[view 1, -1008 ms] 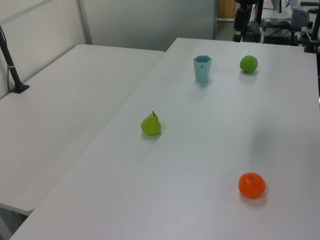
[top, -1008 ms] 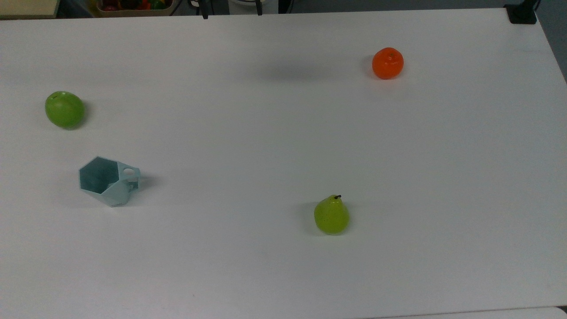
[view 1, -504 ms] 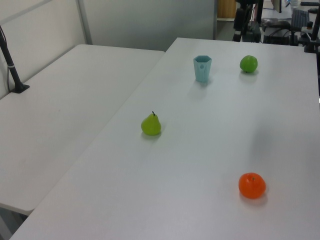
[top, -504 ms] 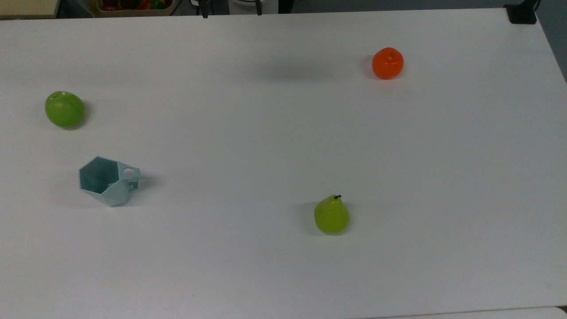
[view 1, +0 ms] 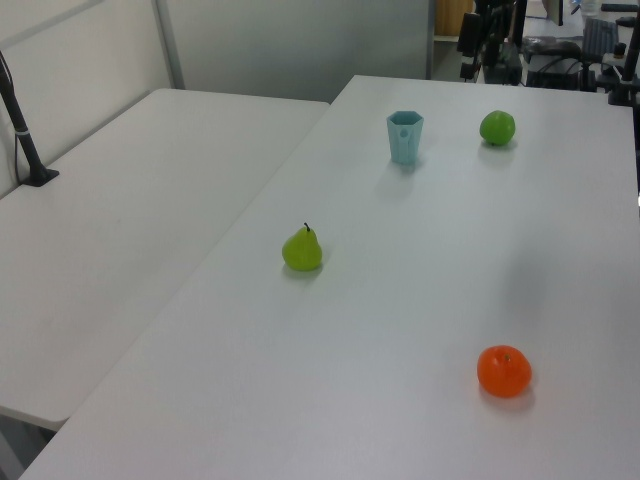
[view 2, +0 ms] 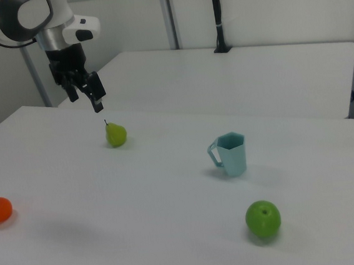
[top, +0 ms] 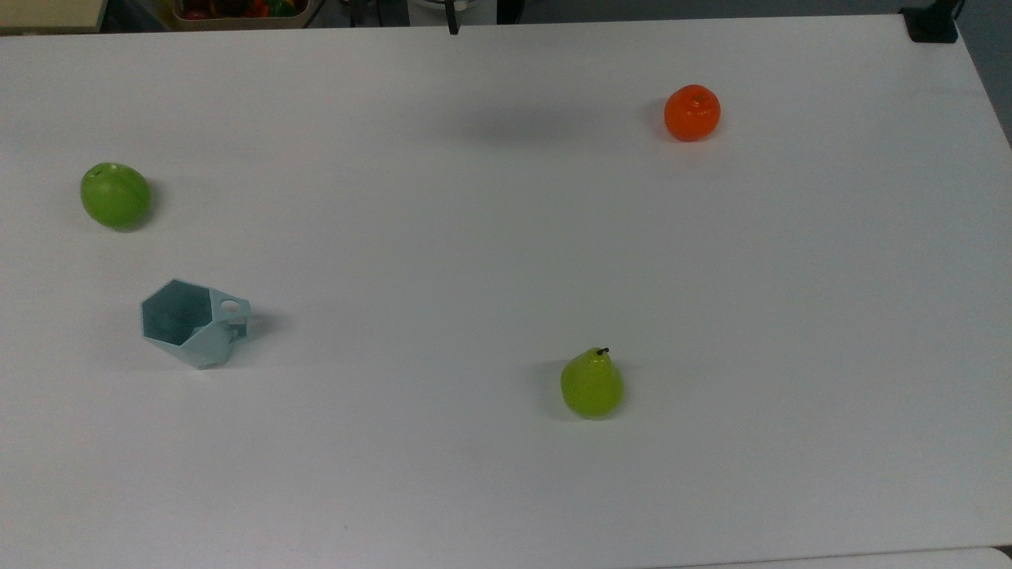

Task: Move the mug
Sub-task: 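Move the gripper over the tipped light-blue mug and lower it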

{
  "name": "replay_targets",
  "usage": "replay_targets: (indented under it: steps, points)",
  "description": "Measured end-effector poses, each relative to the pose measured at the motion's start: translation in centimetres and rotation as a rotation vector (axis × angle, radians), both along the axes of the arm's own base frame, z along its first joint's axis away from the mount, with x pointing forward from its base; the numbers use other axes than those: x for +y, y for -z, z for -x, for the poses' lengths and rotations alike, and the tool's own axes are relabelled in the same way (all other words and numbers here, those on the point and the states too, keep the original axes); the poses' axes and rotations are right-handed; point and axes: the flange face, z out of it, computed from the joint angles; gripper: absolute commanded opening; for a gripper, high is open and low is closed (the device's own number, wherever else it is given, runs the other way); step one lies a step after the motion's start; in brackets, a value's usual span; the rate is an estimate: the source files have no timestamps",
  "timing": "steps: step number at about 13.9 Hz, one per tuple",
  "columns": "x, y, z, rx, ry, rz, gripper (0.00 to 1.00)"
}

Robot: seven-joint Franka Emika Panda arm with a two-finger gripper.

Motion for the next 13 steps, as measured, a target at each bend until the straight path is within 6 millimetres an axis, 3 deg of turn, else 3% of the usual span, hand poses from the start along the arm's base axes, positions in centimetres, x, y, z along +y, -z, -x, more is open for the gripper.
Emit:
replay_targets:
  steps: [5, 9, 13]
  points:
    - [-1.0, 0.8, -2.5, -0.069, 0.284, 0.015, 1.0]
    - [-2.1, 3.6, -5.2, -0.112, 0.46, 0.03, 0.99]
    - [-4.6, 4.8, -7.5, -0.217, 0.609, 0.01, 0.96]
